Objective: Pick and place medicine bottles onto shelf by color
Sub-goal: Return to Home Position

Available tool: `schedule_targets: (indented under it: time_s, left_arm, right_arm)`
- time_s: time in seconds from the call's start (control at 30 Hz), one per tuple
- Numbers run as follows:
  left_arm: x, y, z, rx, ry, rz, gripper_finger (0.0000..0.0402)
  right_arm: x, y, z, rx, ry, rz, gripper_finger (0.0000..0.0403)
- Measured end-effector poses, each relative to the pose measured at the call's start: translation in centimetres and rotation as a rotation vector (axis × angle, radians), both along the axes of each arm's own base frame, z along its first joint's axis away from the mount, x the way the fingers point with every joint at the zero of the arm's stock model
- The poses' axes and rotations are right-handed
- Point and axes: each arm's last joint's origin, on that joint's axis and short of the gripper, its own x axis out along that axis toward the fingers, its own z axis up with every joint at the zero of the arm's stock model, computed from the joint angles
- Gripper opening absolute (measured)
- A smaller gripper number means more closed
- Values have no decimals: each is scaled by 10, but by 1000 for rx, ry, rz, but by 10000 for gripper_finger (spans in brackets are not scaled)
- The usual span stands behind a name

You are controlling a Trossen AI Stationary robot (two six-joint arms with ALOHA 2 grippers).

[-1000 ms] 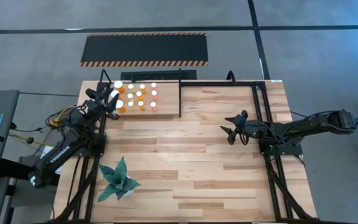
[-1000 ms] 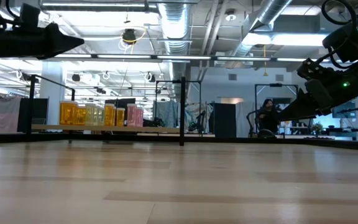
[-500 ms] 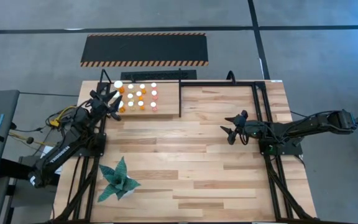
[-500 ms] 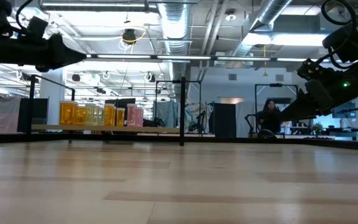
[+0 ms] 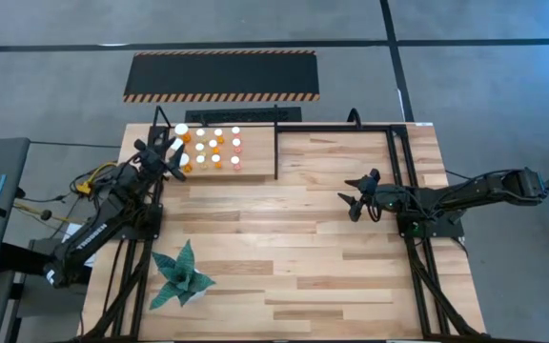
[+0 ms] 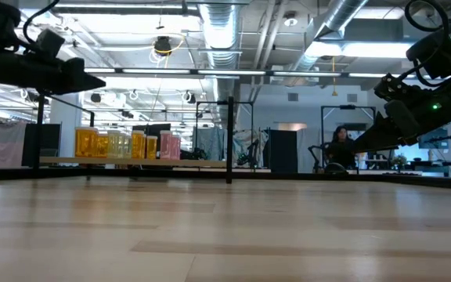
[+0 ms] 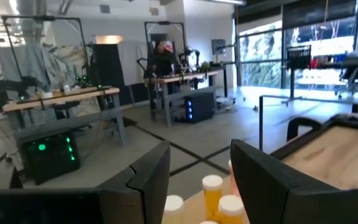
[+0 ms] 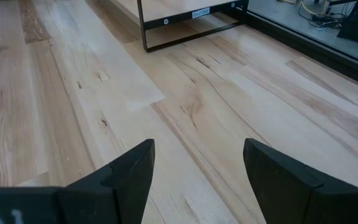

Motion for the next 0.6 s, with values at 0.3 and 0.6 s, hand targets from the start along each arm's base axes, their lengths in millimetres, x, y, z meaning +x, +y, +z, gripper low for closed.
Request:
schedule_targets:
  time_s: [0.3, 0.6]
  left_arm:
    - [1, 0, -7, 35, 156, 5, 160]
    - [1, 0, -8, 64, 221, -11, 160]
  right_arm:
    - [-1, 0, -1, 0, 9, 0, 270]
    - [-9, 1, 14, -7, -100, 0, 270]
